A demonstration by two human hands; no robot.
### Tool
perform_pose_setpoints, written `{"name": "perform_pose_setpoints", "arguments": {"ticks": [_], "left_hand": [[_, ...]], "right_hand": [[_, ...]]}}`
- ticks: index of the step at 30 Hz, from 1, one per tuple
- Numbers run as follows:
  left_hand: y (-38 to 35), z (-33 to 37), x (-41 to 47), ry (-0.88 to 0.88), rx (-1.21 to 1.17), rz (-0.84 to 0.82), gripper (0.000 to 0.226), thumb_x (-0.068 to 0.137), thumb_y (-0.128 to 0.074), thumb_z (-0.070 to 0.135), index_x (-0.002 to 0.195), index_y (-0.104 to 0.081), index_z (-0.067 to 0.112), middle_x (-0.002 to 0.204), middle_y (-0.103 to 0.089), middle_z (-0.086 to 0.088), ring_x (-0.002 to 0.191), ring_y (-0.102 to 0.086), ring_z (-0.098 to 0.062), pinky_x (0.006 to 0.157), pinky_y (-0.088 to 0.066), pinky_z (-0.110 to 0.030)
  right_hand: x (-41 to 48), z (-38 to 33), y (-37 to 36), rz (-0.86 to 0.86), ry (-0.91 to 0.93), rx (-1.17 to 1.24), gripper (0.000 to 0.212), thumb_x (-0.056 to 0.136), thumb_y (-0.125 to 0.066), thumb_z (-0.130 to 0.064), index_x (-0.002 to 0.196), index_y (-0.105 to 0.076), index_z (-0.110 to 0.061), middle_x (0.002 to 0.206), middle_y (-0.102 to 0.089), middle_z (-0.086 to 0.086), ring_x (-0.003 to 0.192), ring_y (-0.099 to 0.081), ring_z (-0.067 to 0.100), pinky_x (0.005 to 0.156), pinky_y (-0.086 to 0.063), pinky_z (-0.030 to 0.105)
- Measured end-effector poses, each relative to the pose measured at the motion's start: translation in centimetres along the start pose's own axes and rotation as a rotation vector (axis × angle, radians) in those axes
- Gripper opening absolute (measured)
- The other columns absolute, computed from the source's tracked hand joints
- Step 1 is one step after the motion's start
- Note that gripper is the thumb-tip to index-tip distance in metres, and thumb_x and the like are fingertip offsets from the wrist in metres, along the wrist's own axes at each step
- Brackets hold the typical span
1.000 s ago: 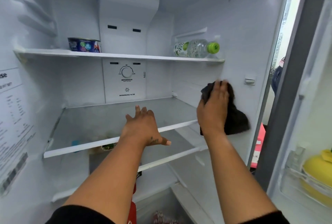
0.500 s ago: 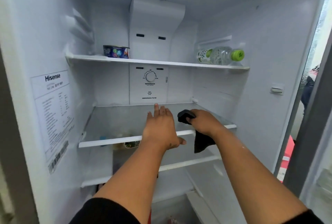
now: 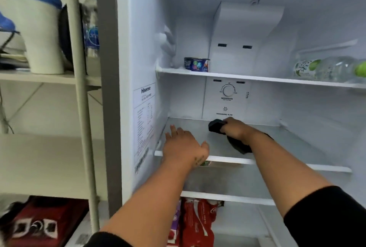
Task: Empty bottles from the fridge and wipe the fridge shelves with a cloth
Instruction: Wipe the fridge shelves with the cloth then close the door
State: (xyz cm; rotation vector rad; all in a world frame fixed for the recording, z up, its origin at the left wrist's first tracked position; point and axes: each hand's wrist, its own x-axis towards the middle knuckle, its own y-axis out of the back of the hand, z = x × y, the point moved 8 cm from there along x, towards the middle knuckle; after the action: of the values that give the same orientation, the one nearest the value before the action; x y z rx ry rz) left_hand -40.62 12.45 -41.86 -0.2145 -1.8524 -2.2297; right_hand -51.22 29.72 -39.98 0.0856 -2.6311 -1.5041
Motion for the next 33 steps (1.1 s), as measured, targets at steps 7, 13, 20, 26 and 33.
{"name": "perform_pose_setpoints", "arguments": {"ticks": [7, 13, 20, 26, 33], "left_hand": [[-0.1, 1.1, 0.0, -0.047, -0.035, 0.006, 0.057, 0.089, -0.029, 0.043, 0.122, -0.051, 0.004, 0.12, -0.052, -0.015, 0.108, -0.05, -0.028, 0.085, -0.039, -0.037], [-0.2, 1.5, 0.4, -0.084, -0.021, -0.043, 0.055, 0.092, -0.028, 0.041, 0.126, -0.047, 0.002, 0.123, -0.048, -0.017, 0.111, -0.046, -0.029, 0.095, -0.038, -0.037], [-0.1, 1.5, 0.5, -0.105, -0.045, 0.037, 0.052, 0.09, -0.031, 0.042, 0.118, -0.05, 0.003, 0.114, -0.049, -0.013, 0.106, -0.047, -0.026, 0.092, -0.038, -0.035], [0.0, 1.1, 0.8, -0.091, -0.109, 0.121, 0.046, 0.087, -0.039, 0.039, 0.112, -0.052, 0.004, 0.113, -0.051, -0.014, 0.107, -0.047, -0.027, 0.089, -0.037, -0.034], [0.4, 1.3, 0.7, -0.095, -0.128, 0.148, 0.044, 0.086, -0.039, 0.037, 0.11, -0.054, 0.004, 0.11, -0.051, -0.014, 0.104, -0.047, -0.026, 0.079, -0.034, -0.033]], "right_hand": [[1.1, -1.4, 1.2, 0.059, 0.247, -0.337, 0.02, 0.082, -0.067, -0.027, 0.099, -0.067, -0.017, 0.1, -0.066, 0.006, 0.096, -0.059, 0.022, 0.071, -0.04, 0.026], [5.6, -3.0, 0.3, 0.017, 0.095, -0.439, 0.034, 0.088, -0.058, -0.02, 0.119, -0.059, -0.006, 0.12, -0.061, 0.013, 0.106, -0.06, 0.026, 0.074, -0.044, 0.026], [9.6, -6.5, -2.0, -0.15, 0.179, -0.374, 0.038, 0.096, -0.054, -0.031, 0.121, -0.058, -0.002, 0.123, -0.061, 0.015, 0.093, -0.053, 0.021, 0.077, -0.039, 0.026], [10.7, -14.7, -7.3, -0.218, 0.373, -0.368, 0.048, 0.098, -0.053, -0.032, 0.137, -0.049, -0.005, 0.137, -0.052, 0.015, 0.121, -0.052, 0.028, 0.096, -0.04, 0.03], [10.4, -14.4, -7.2, -0.259, 0.404, -0.411, 0.042, 0.097, -0.054, -0.031, 0.132, -0.055, -0.008, 0.129, -0.056, 0.012, 0.112, -0.054, 0.025, 0.089, -0.042, 0.029]]}}
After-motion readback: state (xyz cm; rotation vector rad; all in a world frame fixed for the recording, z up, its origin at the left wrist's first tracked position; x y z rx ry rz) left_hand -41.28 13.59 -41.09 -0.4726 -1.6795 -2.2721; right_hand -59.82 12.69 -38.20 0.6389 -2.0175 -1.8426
